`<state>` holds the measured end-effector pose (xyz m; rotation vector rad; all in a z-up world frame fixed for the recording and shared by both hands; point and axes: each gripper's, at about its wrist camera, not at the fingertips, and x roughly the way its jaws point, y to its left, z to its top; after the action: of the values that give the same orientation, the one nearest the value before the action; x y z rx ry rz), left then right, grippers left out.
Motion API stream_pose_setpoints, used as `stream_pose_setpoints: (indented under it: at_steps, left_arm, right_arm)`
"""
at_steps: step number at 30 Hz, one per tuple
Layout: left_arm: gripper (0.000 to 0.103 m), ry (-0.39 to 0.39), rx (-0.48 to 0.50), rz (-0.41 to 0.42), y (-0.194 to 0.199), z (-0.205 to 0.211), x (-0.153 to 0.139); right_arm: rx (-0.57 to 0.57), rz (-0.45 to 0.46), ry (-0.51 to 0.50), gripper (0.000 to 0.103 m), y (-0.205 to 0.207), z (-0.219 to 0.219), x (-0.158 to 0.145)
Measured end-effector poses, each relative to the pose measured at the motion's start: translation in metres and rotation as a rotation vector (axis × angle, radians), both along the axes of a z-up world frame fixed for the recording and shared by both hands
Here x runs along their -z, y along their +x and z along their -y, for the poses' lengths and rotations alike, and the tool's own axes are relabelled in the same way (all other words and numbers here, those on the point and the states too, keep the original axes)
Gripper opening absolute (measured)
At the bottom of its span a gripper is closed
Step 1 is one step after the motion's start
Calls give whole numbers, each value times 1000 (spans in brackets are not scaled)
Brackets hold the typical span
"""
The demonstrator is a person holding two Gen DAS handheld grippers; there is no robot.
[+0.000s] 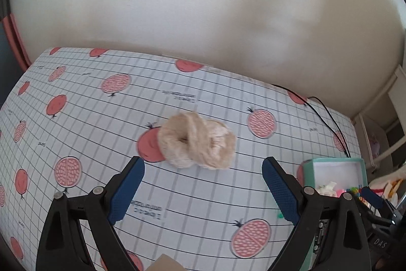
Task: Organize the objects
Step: 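Move the left tool to the cream lace scrunchie while the right tool approaches the green toy, then grasp the lace scrunchie with the left tool while the right tool grasps the green toy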
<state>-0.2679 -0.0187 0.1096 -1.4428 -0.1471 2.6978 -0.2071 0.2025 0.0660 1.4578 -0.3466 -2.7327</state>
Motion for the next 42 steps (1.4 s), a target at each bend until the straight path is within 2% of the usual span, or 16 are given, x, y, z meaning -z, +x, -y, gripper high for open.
stream_pose_setpoints:
  at_steps: [4,9,19,30,34,42]
  left_arm:
    - [94,14,-35,-6,0,24,5]
    - [94,34,-38,-12,-5,35,11]
    - [94,56,1,-19,-11,25,31]
    - [94,62,25,-6,-18,13,52]
    - [94,67,28,-7,-22,10,59]
    - [94,54,35,7,-31,5,75]
  right_arm:
    - [-38,-1,-12,103,-6,20,6]
    - [-63,8,2,101,-10,30,17]
    - [-80,29,6,79,-13,32,30]
    - [-104,61,26,66,-17,39,43]
    - [-104,77,29,58,-19,40,50]
    - [-104,97,32,52,-21,40,58]
